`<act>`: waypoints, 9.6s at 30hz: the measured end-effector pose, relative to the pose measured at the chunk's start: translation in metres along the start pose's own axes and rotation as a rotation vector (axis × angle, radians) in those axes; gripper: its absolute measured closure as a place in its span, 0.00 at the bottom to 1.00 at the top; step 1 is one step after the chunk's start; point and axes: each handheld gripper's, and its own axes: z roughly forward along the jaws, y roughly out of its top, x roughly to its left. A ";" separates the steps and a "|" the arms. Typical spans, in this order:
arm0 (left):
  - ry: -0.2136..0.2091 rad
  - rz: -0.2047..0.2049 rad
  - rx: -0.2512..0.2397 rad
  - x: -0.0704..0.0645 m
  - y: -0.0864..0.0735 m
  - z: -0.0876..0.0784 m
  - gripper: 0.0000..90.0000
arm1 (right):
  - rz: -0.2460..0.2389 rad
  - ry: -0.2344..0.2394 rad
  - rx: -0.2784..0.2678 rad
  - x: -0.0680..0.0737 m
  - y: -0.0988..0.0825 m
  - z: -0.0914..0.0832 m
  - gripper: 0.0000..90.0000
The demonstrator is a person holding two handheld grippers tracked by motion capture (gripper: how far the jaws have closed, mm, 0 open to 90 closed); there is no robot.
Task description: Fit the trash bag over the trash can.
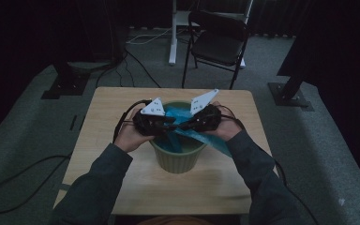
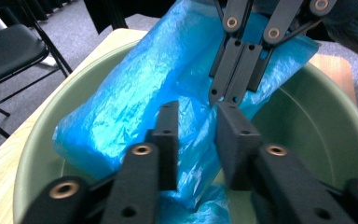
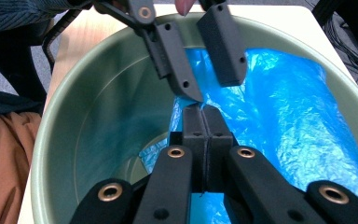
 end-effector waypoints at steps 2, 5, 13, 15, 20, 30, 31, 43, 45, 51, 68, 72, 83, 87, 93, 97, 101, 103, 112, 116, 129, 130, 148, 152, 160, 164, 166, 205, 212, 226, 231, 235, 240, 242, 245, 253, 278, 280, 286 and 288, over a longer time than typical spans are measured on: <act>0.002 0.006 0.009 0.000 0.000 0.001 0.86 | 0.003 -0.006 0.005 0.000 -0.001 -0.002 1.00; 0.007 0.009 0.009 0.000 -0.001 0.002 0.95 | 0.010 -0.015 0.002 0.000 -0.001 -0.005 1.00; 0.057 -0.007 0.010 0.001 -0.006 -0.002 0.99 | 0.031 -0.050 -0.009 0.001 -0.004 -0.010 0.82; 0.068 -0.023 -0.003 0.003 -0.010 -0.006 0.99 | 0.046 -0.063 -0.015 0.000 -0.008 -0.014 0.79; 0.093 -0.071 -0.027 0.010 -0.018 -0.017 0.99 | 0.087 -0.107 -0.031 0.000 -0.024 -0.027 0.71; 0.130 -0.126 -0.060 0.017 -0.027 -0.029 0.99 | 0.094 -0.160 -0.065 0.011 -0.041 -0.046 0.61; 0.130 -0.129 -0.062 0.018 -0.027 -0.029 0.99 | 0.088 -0.163 -0.055 0.013 -0.041 -0.046 0.62; 0.092 -0.050 -0.093 0.006 -0.011 -0.027 0.71 | 0.090 -0.192 -0.061 0.006 -0.032 -0.048 0.99; 0.087 -0.035 -0.097 0.004 -0.006 -0.026 0.67 | 0.088 -0.188 -0.066 0.005 -0.028 -0.047 0.99; 0.036 0.006 -0.095 -0.005 0.007 -0.015 0.62 | 0.104 -0.178 -0.098 0.000 -0.014 -0.044 1.00; 0.130 0.013 -0.072 -0.011 0.000 -0.018 0.99 | 0.119 -0.171 -0.191 0.004 -0.014 -0.073 0.78; 0.142 0.009 -0.091 -0.012 -0.009 -0.029 0.99 | 0.161 -0.227 -0.228 0.000 -0.023 -0.088 0.77; 0.208 -0.064 -0.115 0.003 -0.029 -0.048 0.99 | 0.231 -0.324 -0.266 -0.003 -0.039 -0.106 0.77; 0.225 -0.094 -0.116 0.009 -0.035 -0.051 0.99 | 0.259 -0.340 -0.280 -0.005 -0.046 -0.111 0.77; 0.236 -0.099 -0.107 0.011 -0.036 -0.050 0.99 | 0.246 -0.226 -0.248 0.003 -0.046 -0.095 0.78; 0.241 -0.104 -0.109 0.013 -0.037 -0.050 0.99 | 0.236 -0.136 -0.228 0.010 -0.041 -0.078 0.74; 0.247 -0.108 -0.113 0.015 -0.038 -0.051 0.99 | 0.230 -0.080 -0.189 0.011 -0.036 -0.061 0.74; 0.252 -0.115 -0.118 0.016 -0.040 -0.052 0.98 | 0.231 -0.070 -0.175 0.011 -0.036 -0.056 0.74; 0.264 -0.150 -0.131 0.023 -0.049 -0.060 0.98 | 0.227 -0.056 -0.087 0.008 -0.036 -0.044 1.00; 0.264 -0.154 -0.139 0.023 -0.051 -0.061 0.97 | 0.233 -0.062 -0.103 0.007 -0.037 -0.049 1.00; 0.253 -0.140 -0.139 0.021 -0.045 -0.054 0.97 | 0.251 0.006 -0.193 0.004 -0.020 -0.045 0.71; 0.252 -0.140 -0.140 0.021 -0.045 -0.054 0.97 | 0.255 0.025 -0.189 0.004 -0.020 -0.040 0.71; 0.281 -0.155 -0.154 0.022 -0.051 -0.066 0.94 | 0.327 -0.166 -0.090 -0.010 -0.031 -0.048 1.00; 0.286 -0.168 -0.149 0.023 -0.054 -0.066 0.94 | 0.354 -0.225 -0.089 -0.013 -0.040 -0.060 1.00; 0.258 -0.146 -0.166 0.016 -0.049 -0.065 0.88 | 0.359 -0.237 -0.105 -0.012 -0.043 -0.063 1.00; 0.211 -0.110 -0.198 0.009 -0.043 -0.064 0.77 | 0.348 -0.238 -0.108 -0.010 -0.039 -0.060 1.00; 0.175 -0.069 -0.207 0.002 -0.038 -0.062 0.71 | 0.347 -0.234 -0.105 -0.011 -0.039 -0.058 1.00; 0.272 -0.082 -0.126 0.009 -0.048 -0.048 0.99 | 0.249 -0.194 -0.092 0.004 -0.046 -0.048 0.73; 0.275 -0.093 -0.127 0.012 -0.049 -0.049 0.99 | 0.228 -0.232 -0.001 0.002 -0.047 -0.032 0.84; 0.295 -0.130 -0.125 0.019 -0.060 -0.053 0.99 | 0.272 -0.279 -0.040 0.007 -0.063 -0.058 1.00; 0.307 -0.141 -0.113 0.022 -0.066 -0.054 0.99 | 0.285 -0.293 -0.047 0.009 -0.075 -0.067 1.00; 0.316 -0.156 -0.109 0.025 -0.072 -0.054 0.99 | 0.308 -0.300 -0.053 0.011 -0.086 -0.074 1.00; 0.325 -0.175 -0.096 0.029 -0.080 -0.056 0.99 | 0.328 -0.307 -0.069 0.014 -0.100 -0.083 1.00; 0.328 -0.186 -0.095 0.031 -0.083 -0.056 0.99 | 0.333 -0.309 -0.069 0.015 -0.103 -0.084 1.00; 0.334 -0.203 -0.097 0.034 -0.086 -0.057 0.99 | 0.352 -0.322 -0.060 0.016 -0.111 -0.087 1.00; 0.336 -0.206 -0.094 0.034 -0.085 -0.052 0.98 | 0.354 -0.289 -0.108 0.015 -0.115 -0.091 0.86; 0.307 -0.197 -0.123 0.024 -0.082 -0.050 0.95 | 0.259 -0.135 -0.192 0.029 -0.069 -0.076 0.69; 0.304 -0.197 -0.125 0.022 -0.082 -0.050 0.95 | 0.249 -0.124 -0.196 0.030 -0.068 -0.073 0.68; 0.301 -0.196 -0.127 0.019 -0.086 -0.051 0.95 | 0.232 -0.101 -0.185 0.034 -0.063 -0.064 0.68; 0.299 -0.198 -0.127 0.018 -0.087 -0.051 0.95 | 0.225 -0.103 -0.179 0.035 -0.062 -0.061 0.68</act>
